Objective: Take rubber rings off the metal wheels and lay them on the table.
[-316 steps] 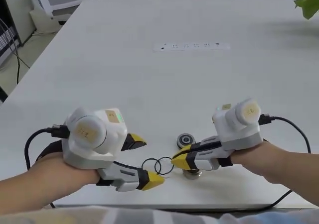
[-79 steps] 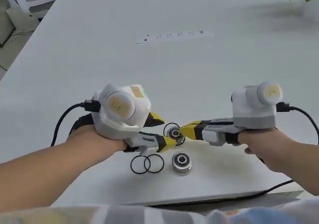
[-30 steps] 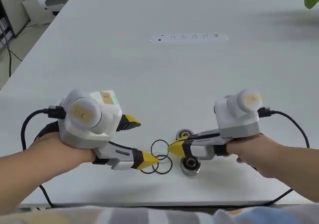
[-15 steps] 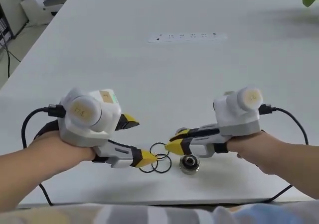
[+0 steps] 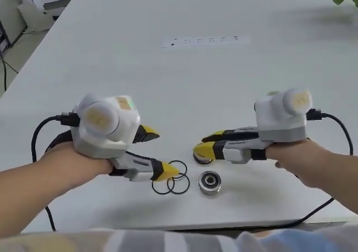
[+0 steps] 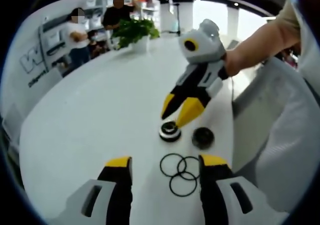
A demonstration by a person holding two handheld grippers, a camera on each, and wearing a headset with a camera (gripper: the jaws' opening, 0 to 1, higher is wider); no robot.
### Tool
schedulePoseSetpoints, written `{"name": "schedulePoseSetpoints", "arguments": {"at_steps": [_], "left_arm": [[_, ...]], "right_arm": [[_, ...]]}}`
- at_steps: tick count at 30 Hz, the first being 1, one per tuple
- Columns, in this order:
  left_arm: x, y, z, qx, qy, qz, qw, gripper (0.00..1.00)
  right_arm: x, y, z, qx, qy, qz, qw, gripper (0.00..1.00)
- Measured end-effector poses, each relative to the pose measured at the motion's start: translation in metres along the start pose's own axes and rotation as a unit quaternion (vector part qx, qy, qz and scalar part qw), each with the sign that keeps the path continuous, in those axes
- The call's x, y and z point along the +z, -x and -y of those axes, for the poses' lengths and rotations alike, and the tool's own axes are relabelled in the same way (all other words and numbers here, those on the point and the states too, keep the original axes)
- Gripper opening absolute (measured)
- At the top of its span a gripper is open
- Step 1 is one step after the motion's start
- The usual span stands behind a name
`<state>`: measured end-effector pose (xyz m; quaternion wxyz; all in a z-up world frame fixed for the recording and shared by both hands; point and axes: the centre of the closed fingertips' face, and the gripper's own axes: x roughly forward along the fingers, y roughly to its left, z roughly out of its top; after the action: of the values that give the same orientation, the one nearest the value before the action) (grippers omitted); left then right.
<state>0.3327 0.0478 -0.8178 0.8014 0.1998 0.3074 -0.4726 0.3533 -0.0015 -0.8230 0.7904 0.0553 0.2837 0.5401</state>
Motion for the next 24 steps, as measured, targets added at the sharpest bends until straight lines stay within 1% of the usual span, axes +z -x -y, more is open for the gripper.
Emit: {"name": "schedulePoseSetpoints", "arguments": {"at_steps": [6,12,13,19,24], "left_arm": [[0.002,-0.009,-0.004,-0.001,-0.002,-0.003,1.0,0.52],[0.005,-0.023,-0.005,-0.002,0.002,-0.004,1.0,0.49],[0.005,-0.025,-0.005,-0.002,0.003,-0.004,1.0,0.49],[0.009,-0.035,0.0,-0.01,0.002,-0.003,0.9999,0.46],[0.011,-0.041,0.002,-0.013,0.008,0.0,0.9999,0.43]], "right_arm": [[-0.004,0.008,0.012,-0.015,0.01,-0.001,0.9998,0.24],[-0.013,0.01,0.017,-0.026,0.024,-0.009,0.9993,0.24],[-0.014,0.01,0.017,-0.026,0.026,-0.011,0.9993,0.24],[-0.024,0.01,0.015,-0.025,0.053,-0.022,0.998,0.24],[-0.029,0.009,0.013,-0.024,0.064,-0.027,0.9973,0.23]]}}
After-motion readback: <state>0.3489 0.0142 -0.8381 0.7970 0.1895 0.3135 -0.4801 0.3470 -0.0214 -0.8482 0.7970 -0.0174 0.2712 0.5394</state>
